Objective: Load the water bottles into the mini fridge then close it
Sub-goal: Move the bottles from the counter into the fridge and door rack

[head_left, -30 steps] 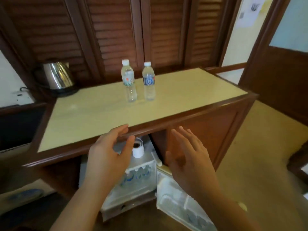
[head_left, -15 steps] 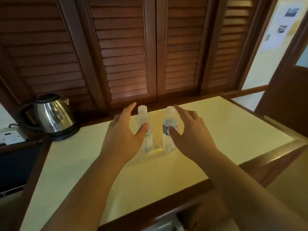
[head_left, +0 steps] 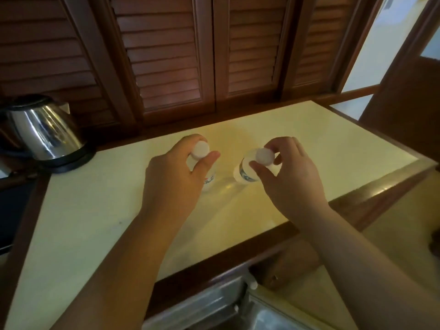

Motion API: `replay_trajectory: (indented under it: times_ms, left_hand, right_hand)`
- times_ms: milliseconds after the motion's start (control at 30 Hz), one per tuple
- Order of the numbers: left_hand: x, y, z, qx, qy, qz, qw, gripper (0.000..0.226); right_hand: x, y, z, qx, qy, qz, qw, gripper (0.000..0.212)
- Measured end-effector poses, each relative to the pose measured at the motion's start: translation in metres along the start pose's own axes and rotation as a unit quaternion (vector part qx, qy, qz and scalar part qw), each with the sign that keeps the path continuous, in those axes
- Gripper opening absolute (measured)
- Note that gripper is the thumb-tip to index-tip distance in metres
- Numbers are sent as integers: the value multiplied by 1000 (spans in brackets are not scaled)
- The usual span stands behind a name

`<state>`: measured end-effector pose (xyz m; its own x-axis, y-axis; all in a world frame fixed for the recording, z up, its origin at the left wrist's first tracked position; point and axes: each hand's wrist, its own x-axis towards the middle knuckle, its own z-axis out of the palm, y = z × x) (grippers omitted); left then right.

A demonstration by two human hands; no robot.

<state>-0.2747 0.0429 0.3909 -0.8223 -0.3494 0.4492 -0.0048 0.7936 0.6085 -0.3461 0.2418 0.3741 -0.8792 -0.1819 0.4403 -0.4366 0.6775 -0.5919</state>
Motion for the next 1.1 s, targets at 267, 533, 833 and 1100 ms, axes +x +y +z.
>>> replay_trajectory:
  times_ms: [267, 533, 833, 1100]
  left_hand:
    - [-181, 72, -58, -33, 9, 30, 999, 40]
    - [-327, 56, 9, -112, -62, -56, 990, 36]
    - [-445, -84, 177, -124, -95, -187, 970, 35]
    - [-519, -205, 301, -139, -114, -192, 965, 30]
  right_hand:
    - [-179, 26, -107, 105, 131, 84, 982, 30]
    - [-340, 92, -107, 61, 96, 91, 989, 23]
    - [-495, 215, 97, 22, 31, 195, 980, 32]
    - [-565, 331, 250, -20, 33, 202, 979, 34]
